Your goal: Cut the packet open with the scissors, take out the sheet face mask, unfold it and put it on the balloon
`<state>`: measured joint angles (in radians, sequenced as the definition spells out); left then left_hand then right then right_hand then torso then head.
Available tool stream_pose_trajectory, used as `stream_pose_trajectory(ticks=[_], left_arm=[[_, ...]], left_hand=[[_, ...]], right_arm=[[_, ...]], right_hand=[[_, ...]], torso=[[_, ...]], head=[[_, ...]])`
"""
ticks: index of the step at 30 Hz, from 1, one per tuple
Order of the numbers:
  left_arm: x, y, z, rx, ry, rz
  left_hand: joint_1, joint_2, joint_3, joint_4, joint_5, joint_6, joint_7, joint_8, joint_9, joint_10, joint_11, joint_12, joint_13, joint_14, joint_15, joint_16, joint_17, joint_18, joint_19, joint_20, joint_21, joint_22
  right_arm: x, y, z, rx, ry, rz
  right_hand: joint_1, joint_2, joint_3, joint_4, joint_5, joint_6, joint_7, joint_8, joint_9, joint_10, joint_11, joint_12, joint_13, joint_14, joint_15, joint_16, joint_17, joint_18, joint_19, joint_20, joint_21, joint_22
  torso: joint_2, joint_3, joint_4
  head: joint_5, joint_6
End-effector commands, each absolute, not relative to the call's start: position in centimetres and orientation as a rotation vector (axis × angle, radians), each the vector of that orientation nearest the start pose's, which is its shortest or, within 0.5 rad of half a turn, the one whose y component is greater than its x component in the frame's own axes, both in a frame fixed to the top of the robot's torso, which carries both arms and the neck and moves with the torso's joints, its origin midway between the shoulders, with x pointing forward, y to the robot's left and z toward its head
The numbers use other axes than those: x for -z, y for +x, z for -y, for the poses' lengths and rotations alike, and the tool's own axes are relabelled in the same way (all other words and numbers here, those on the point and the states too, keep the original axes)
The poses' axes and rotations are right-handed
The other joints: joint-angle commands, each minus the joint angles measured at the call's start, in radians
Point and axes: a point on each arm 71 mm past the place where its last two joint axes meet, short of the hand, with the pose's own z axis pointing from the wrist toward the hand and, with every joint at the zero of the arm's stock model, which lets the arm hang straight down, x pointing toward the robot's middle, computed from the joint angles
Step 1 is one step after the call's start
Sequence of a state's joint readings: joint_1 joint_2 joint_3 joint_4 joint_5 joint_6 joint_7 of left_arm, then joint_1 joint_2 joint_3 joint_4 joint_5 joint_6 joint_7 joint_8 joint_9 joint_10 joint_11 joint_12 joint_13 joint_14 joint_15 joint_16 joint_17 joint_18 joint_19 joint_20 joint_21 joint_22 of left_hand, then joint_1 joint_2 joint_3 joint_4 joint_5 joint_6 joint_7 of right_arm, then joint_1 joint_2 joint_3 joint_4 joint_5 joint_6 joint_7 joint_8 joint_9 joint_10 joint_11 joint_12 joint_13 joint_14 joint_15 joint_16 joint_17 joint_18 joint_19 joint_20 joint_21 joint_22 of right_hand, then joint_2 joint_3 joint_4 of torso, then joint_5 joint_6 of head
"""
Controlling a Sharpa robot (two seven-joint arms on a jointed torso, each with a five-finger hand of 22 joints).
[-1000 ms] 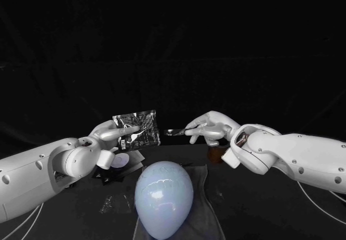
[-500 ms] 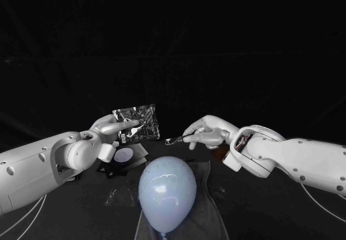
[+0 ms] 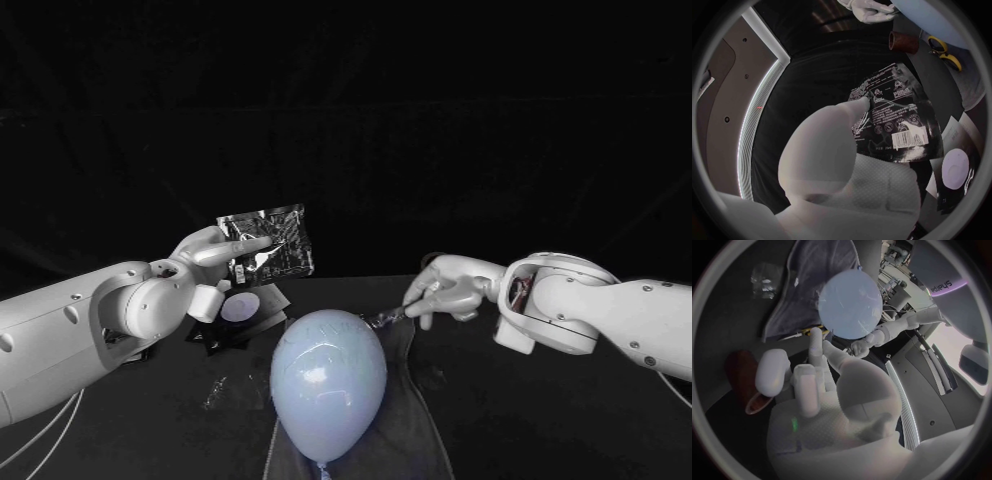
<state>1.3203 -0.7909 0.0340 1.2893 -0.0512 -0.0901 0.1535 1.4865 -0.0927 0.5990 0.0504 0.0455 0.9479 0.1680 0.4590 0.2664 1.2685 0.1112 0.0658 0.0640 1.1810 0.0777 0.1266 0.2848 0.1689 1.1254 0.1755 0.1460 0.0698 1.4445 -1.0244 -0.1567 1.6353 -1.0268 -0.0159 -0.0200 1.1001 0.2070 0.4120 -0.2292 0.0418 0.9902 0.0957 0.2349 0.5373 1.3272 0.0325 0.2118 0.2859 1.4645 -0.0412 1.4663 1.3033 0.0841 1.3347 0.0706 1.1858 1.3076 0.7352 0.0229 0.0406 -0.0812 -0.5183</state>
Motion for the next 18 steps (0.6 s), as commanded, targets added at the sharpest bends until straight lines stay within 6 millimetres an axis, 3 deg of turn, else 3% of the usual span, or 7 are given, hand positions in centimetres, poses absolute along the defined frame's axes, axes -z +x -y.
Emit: stream_pose_trajectory(ticks=[1, 3, 6, 9, 13, 17, 18], left_arm=[[11.4, 55.1, -24.3, 1.536, -1.062, -1.505], [11.4, 55.1, -24.3, 1.535, -1.062, -1.507], [11.5, 55.0, -24.2, 1.536, -1.061, -1.511], [11.6, 54.9, -24.1, 1.538, -1.06, -1.515], [11.6, 54.8, -23.9, 1.54, -1.058, -1.522], [11.7, 54.7, -23.8, 1.541, -1.058, -1.525], [11.7, 54.7, -23.8, 1.541, -1.058, -1.526]], left_hand=[[0.0, 0.012, -0.001, -0.003, 0.003, 0.0, 0.004, 0.003, 0.135, 0.006, -0.001, -0.002, 0.001, -0.004, -0.002, -0.005, 0.001, 0.014, -0.001, 0.003, -0.001, 0.001], [0.0, 0.012, -0.001, -0.003, 0.003, 0.0, 0.004, 0.003, 0.135, 0.006, -0.001, -0.002, 0.001, -0.004, -0.002, -0.005, 0.001, 0.014, -0.001, 0.003, -0.001, 0.001], [0.0, 0.012, -0.001, -0.003, 0.003, 0.0, 0.004, 0.003, 0.135, 0.006, -0.001, -0.002, 0.001, -0.004, -0.002, -0.005, 0.001, 0.014, -0.001, 0.003, -0.001, 0.001], [0.0, 0.012, -0.001, -0.003, 0.003, 0.0, 0.004, 0.003, 0.135, 0.006, -0.001, -0.002, 0.001, -0.004, -0.002, -0.005, 0.001, 0.014, -0.001, 0.003, -0.001, 0.001], [0.0, 0.012, -0.001, -0.003, 0.003, 0.0, 0.004, 0.003, 0.135, 0.006, -0.001, -0.002, 0.001, -0.004, -0.002, -0.005, 0.001, 0.014, -0.001, 0.003, -0.001, 0.001], [-0.002, 0.011, -0.001, -0.005, 0.003, 0.0, 0.004, 0.003, 0.137, 0.007, -0.002, -0.002, 0.001, -0.003, -0.003, -0.006, 0.002, 0.015, -0.001, 0.002, 0.0, 0.001], [-0.002, 0.011, -0.001, -0.005, 0.003, 0.0, 0.004, 0.003, 0.137, 0.007, -0.002, -0.002, 0.001, -0.003, -0.003, -0.006, 0.002, 0.015, -0.001, 0.002, 0.0, 0.001]], right_arm=[[14.2, 46.8, 26.6, -0.604, -0.09, -2.147], [14.5, 46.7, 27.6, -0.534, -0.082, -2.17], [14.7, 46.8, 29.0, -0.444, -0.05, -2.172], [14.9, 47.0, 29.9, -0.392, -0.008, -2.147], [15.1, 47.1, 30.8, -0.348, 0.036, -2.117], [15.2, 47.2, 31.3, -0.321, 0.067, -2.092], [15.2, 47.2, 31.5, -0.315, 0.077, -2.083]], right_hand=[[0.011, -0.021, 0.013, 0.018, 0.007, 0.0, 0.003, 0.032, 0.318, -0.009, -0.002, -0.005, 0.003, 0.042, 0.004, -0.009, -0.017, 0.013, -0.011, 0.001, -0.015, -0.002], [0.017, -0.035, 0.021, 0.02, 0.007, -0.004, 0.004, 0.029, 0.319, -0.015, -0.001, -0.009, 0.003, 0.038, 0.004, -0.018, -0.035, 0.017, -0.019, 0.001, -0.031, -0.011], [0.014, -0.092, 0.021, 0.033, 0.007, -0.027, 0.012, 0.013, 0.322, -0.051, 0.009, -0.03, -0.001, 0.01, 0.011, -0.069, -0.134, 0.028, -0.054, 0.006, -0.093, -0.05], [0.006, -0.128, 0.014, 0.051, 0.006, -0.04, 0.022, 0.001, 0.32, -0.078, 0.018, -0.042, -0.006, 0.008, 0.018, -0.078, -0.144, 0.031, -0.063, 0.011, -0.114, -0.064], [0.001, -0.167, 0.006, 0.077, 0.007, -0.073, 0.034, -0.036, 0.294, -0.089, 0.026, -0.045, -0.008, 0.006, 0.026, -0.086, -0.156, 0.034, -0.068, 0.018, -0.132, -0.075], [-0.002, -0.2, 0.0, 0.098, 0.006, -0.127, 0.038, -0.079, 0.263, -0.096, 0.028, -0.044, -0.01, 0.005, 0.028, -0.091, -0.162, 0.036, -0.071, 0.022, -0.144, -0.082], [-0.009, -0.23, -0.014, 0.106, 0.007, -0.174, 0.046, -0.11, 0.244, -0.103, 0.03, -0.046, -0.013, 0.004, 0.03, -0.093, -0.164, 0.037, -0.072, 0.023, -0.149, -0.085]], torso=[[0.0, 0.0011, 0.0002], [-0.001, 0.0021, -0.0009], [0.0, 0.0029, -0.0003], [0.0, 0.0039, 0.0], [0.0, 0.0031, -0.0005], [0.001, 0.003, -0.001], [0.001, 0.0031, -0.0008]], head=[[-0.011, -0.002], [-0.014, -0.006], [-0.025, -0.01], [-0.043, -0.016], [-0.07, -0.023], [-0.085, -0.027], [-0.089, -0.029]])
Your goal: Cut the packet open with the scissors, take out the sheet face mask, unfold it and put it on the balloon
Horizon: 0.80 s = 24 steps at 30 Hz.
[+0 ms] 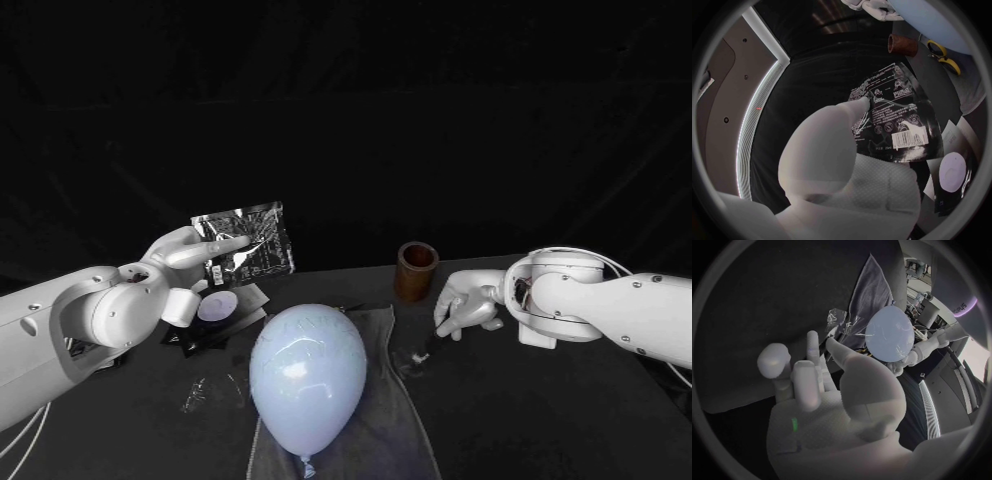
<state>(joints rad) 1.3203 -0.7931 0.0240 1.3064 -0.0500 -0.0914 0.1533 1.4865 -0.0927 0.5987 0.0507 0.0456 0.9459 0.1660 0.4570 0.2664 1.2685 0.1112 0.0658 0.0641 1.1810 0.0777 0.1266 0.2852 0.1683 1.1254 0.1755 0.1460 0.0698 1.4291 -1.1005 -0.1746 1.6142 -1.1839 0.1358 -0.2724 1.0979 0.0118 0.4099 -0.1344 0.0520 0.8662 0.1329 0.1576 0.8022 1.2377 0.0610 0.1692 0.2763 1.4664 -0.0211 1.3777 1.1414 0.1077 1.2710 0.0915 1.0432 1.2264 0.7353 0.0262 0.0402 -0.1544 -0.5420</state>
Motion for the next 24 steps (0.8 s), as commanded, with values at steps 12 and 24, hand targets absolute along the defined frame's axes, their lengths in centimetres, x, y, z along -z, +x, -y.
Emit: stream_pose_trajectory(ticks=[12, 24], left_arm=[[12.0, 54.7, -23.4, 1.544, -1.055, -1.541], [12.2, 54.6, -23.3, 1.542, -1.055, -1.547]], left_hand=[[-0.002, 0.011, -0.001, -0.006, 0.003, 0.002, 0.006, 0.005, 0.137, 0.007, -0.002, -0.002, 0.001, -0.003, -0.003, -0.006, 0.001, 0.015, -0.001, 0.002, 0.0, 0.001], [-0.002, 0.011, -0.001, -0.006, 0.003, 0.002, 0.006, 0.005, 0.137, 0.007, -0.002, -0.002, 0.001, -0.003, -0.003, -0.006, 0.001, 0.015, -0.001, 0.002, 0.0, 0.001]], right_arm=[[15.0, 47.0, 32.5, -0.292, 0.109, -2.031], [13.5, 45.9, 32.4, -0.571, 0.299, -1.844]], right_hand=[[0.049, -0.158, -0.189, 0.1, -0.003, -0.412, -0.098, -0.104, -0.217, -0.198, 0.034, -0.056, -0.067, -0.019, 0.036, -0.037, -0.056, 0.023, -0.033, 0.024, -0.085, -0.051], [0.33, -0.007, -0.403, 0.251, -0.002, -0.029, 0.03, 0.076, -0.178, -0.065, 0.021, 0.087, -0.098, 0.017, 0.024, -0.003, 0.008, 0.004, 0.05, 0.015, 0.004, 0.01]], torso=[[0.001, -0.0018, -0.0002], [0.0, -0.001, 0.0016]], head=[[-0.026, -0.015], [-0.015, -0.016]])
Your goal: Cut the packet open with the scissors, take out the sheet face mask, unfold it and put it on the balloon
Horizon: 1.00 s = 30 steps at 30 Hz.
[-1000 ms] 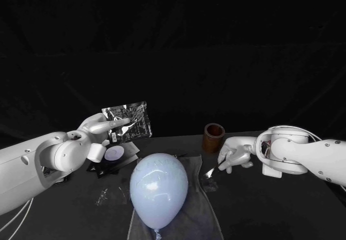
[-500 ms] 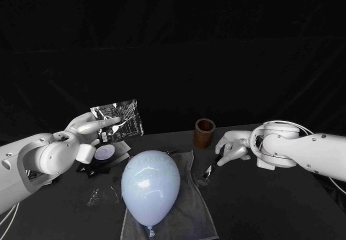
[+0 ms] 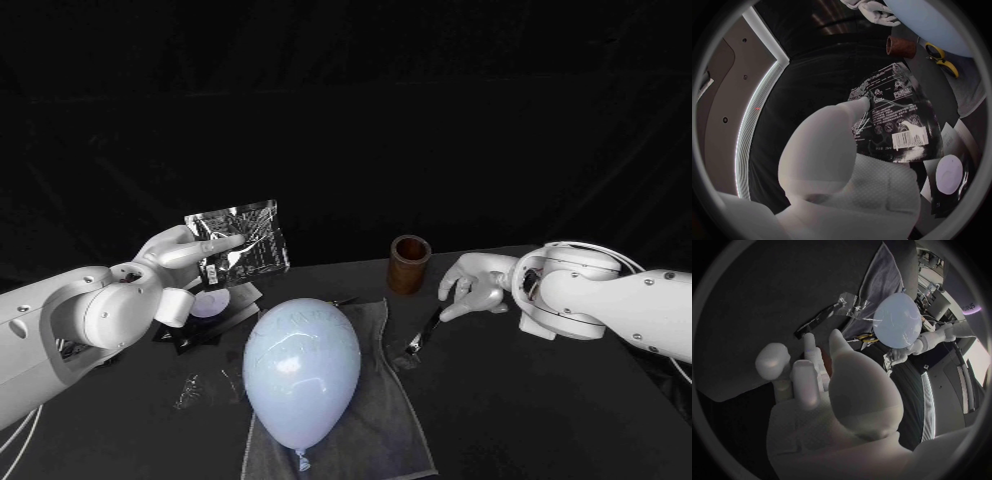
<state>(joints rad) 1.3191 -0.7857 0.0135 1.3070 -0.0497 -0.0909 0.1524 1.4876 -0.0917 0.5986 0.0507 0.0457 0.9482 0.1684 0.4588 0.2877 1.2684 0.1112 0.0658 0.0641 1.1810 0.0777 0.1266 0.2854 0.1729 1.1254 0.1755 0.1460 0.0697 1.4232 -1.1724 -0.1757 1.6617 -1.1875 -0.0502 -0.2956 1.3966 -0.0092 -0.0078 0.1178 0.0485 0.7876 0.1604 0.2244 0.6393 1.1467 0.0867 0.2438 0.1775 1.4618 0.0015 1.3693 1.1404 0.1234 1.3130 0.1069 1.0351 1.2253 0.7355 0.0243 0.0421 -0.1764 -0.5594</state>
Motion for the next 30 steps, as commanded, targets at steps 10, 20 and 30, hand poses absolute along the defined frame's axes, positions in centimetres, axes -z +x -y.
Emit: stream_pose_trajectory(ticks=[10, 20, 30], left_arm=[[12.5, 54.5, -23.1, 1.545, -1.056, -1.556], [12.7, 54.4, -22.6, 1.556, -1.058, -1.562], [12.7, 54.2, -22.3, 1.57, -1.057, -1.561]], left_hand=[[-0.006, 0.011, 0.0, -0.008, 0.003, 0.0, 0.004, 0.003, 0.117, 0.007, -0.002, -0.002, 0.001, -0.003, -0.003, -0.006, 0.002, 0.01, -0.001, 0.002, 0.0, 0.001], [-0.008, 0.011, 0.0, -0.008, 0.003, 0.0, 0.004, 0.003, 0.119, 0.007, -0.002, -0.002, 0.001, -0.003, -0.002, -0.006, 0.002, 0.01, -0.001, 0.002, 0.0, 0.001], [-0.009, 0.011, 0.001, -0.009, 0.003, 0.0, 0.004, 0.003, 0.119, 0.007, -0.002, -0.002, 0.001, -0.003, -0.002, -0.006, 0.003, 0.01, -0.001, 0.002, 0.0, 0.001]], right_arm=[[12.1, 44.8, 28.9, -1.07, 0.552, -1.702], [10.7, 46.3, 24.6, -1.228, 0.569, -1.55], [11.0, 49.9, 20.4, -1.211, 0.536, -1.491]], right_hand=[[0.108, 0.032, 0.073, 0.03, 0.002, 0.125, -0.009, -0.04, -0.12, 0.058, -0.018, 0.005, -0.02, 0.029, -0.01, 0.019, 0.032, -0.016, 0.019, -0.012, 0.037, 0.034], [0.115, 0.006, 0.107, 0.068, 0.001, 0.134, 0.008, -0.08, -0.179, 0.021, 0.003, -0.06, -0.061, 0.031, 0.006, 0.025, 0.042, -0.016, 0.017, 0.0, 0.037, 0.04], [0.085, -0.047, 0.096, 0.094, 0.0, 0.076, 0.049, -0.129, -0.222, -0.057, 0.046, -0.123, -0.109, 0.02, 0.041, 0.016, 0.02, -0.007, -0.017, 0.029, -0.02, 0.012]], torso=[[0.0, 0.0011, -0.0011], [0.001, -0.0001, -0.0003], [0.001, -0.0007, -0.0007]], head=[[0.041, 0.015], [0.075, 0.035], [0.106, 0.047]])
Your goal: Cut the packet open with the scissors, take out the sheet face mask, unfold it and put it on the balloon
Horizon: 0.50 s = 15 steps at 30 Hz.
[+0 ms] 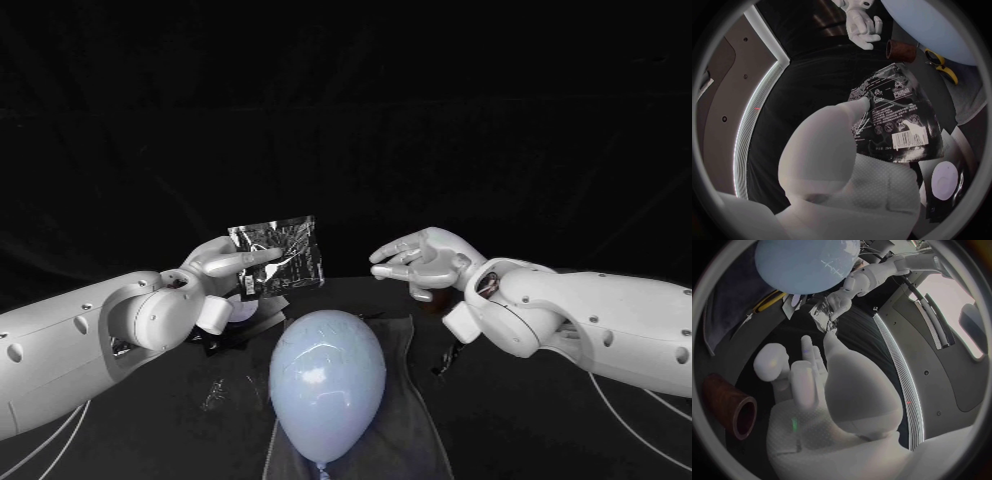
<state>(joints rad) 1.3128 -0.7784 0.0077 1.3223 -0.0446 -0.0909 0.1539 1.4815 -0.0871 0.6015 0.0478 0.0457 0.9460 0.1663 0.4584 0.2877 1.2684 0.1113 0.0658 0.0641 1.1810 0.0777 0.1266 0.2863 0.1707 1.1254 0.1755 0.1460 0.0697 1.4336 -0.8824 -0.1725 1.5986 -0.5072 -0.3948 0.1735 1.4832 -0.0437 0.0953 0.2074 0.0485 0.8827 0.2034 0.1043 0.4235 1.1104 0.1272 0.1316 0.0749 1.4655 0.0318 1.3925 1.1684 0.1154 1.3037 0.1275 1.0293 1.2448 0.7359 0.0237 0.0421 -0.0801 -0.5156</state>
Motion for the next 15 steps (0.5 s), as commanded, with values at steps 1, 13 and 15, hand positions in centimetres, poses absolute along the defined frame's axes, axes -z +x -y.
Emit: stream_pose_trajectory(ticks=[1, 13, 15], left_arm=[[12.7, 54.2, -22.2, 1.572, -1.057, -1.561], [12.6, 54.0, -21.7, 1.592, -1.054, -1.559], [12.6, 54.0, -21.6, 1.595, -1.056, -1.557]], left_hand=[[-0.003, 0.007, -0.002, -0.006, 0.003, 0.002, 0.006, 0.003, 0.119, 0.007, -0.002, -0.002, 0.001, -0.003, -0.002, -0.007, 0.002, 0.013, -0.001, 0.002, 0.0, 0.001], [-0.003, 0.007, -0.002, -0.006, 0.003, 0.002, 0.006, 0.003, 0.119, 0.007, -0.002, -0.002, 0.001, -0.003, -0.002, -0.007, 0.002, 0.013, -0.001, 0.002, 0.0, 0.001], [-0.003, 0.007, -0.002, -0.006, 0.003, 0.002, 0.006, 0.003, 0.119, 0.007, -0.002, -0.002, 0.001, -0.003, -0.002, -0.007, 0.002, 0.013, -0.001, 0.002, 0.0, 0.001]], right_arm=[[11.1, 50.2, 19.9, -1.21, 0.53, -1.492], [12.6, 51.8, 16.2, -1.2, 0.483, -1.558], [13.0, 51.9, 15.8, -1.2, 0.48, -1.567]], right_hand=[[-0.008, -0.016, -0.014, 0.006, 0.0, -0.029, 0.011, -0.014, -0.01, -0.034, 0.011, -0.016, -0.01, 0.013, 0.016, -0.009, -0.012, 0.003, -0.015, 0.013, -0.026, -0.014], [-0.06, -0.028, -0.103, 0.028, 0.0, -0.124, 0.049, -0.04, -0.039, -0.142, 0.048, -0.045, -0.01, -0.029, 0.05, -0.039, -0.083, 0.027, -0.094, 0.047, -0.148, -0.082], [-0.063, -0.027, -0.117, 0.031, -0.001, -0.135, 0.052, -0.039, -0.042, -0.151, 0.051, -0.044, -0.01, -0.033, 0.053, -0.04, -0.088, 0.03, -0.1, 0.051, -0.156, -0.087]], torso=[[0.0, -0.0003, -0.0007], [0.0, 0.0001, 0.0005], [-0.001, 0.0001, 0.0001]], head=[[0.013, 0.004], [0.026, 0.001], [0.03, -0.001]])
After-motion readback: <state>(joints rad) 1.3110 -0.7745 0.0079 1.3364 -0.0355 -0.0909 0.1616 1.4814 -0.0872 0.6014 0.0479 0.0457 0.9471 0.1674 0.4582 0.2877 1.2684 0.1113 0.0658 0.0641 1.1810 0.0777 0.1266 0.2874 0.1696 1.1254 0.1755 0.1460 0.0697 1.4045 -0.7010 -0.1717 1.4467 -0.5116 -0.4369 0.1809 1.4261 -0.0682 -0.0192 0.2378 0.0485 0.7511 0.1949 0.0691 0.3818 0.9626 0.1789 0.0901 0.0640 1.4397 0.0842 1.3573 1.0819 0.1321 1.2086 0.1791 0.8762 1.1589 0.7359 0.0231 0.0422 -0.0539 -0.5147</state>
